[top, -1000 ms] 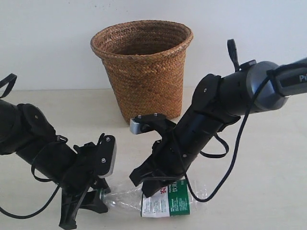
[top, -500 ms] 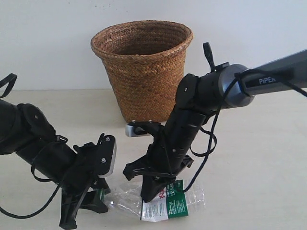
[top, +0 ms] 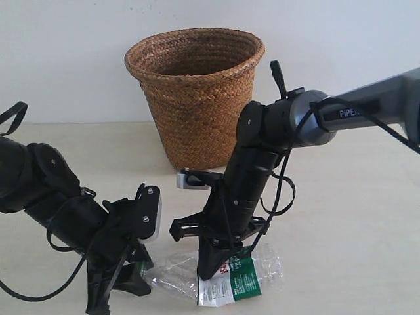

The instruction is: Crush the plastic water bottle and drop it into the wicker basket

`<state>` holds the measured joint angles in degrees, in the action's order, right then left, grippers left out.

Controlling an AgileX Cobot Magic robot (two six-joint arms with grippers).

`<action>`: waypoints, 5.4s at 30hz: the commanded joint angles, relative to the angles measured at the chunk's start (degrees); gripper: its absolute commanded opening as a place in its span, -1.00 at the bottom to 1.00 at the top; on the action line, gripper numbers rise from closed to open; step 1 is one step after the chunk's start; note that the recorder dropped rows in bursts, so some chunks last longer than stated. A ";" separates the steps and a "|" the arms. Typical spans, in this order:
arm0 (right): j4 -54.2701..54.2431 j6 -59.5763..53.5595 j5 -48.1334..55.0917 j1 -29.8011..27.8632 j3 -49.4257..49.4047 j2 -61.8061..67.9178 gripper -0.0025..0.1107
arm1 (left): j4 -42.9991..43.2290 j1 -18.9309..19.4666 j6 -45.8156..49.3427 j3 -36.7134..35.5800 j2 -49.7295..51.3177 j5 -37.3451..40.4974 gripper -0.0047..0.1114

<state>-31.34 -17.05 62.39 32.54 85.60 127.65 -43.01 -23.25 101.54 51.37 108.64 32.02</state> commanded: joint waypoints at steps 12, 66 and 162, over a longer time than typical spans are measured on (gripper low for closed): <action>8.98 -2.80 5.69 -1.13 -2.06 -14.26 -0.96 | 1.09 0.09 -1.59 -0.10 -0.12 -0.11 -0.84; 15.30 -7.23 -7.21 -5.65 -10.47 -2.43 -0.96 | 1.09 0.09 -1.73 -0.10 -0.12 1.42 -0.84; 33.60 9.00 -2.42 -30.82 -16.66 -60.00 -0.96 | 42.42 4.96 -82.50 23.63 -26.01 25.97 -0.84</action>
<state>2.44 -8.35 63.87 2.10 72.62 72.92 -0.73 -18.38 21.83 79.18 86.90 63.21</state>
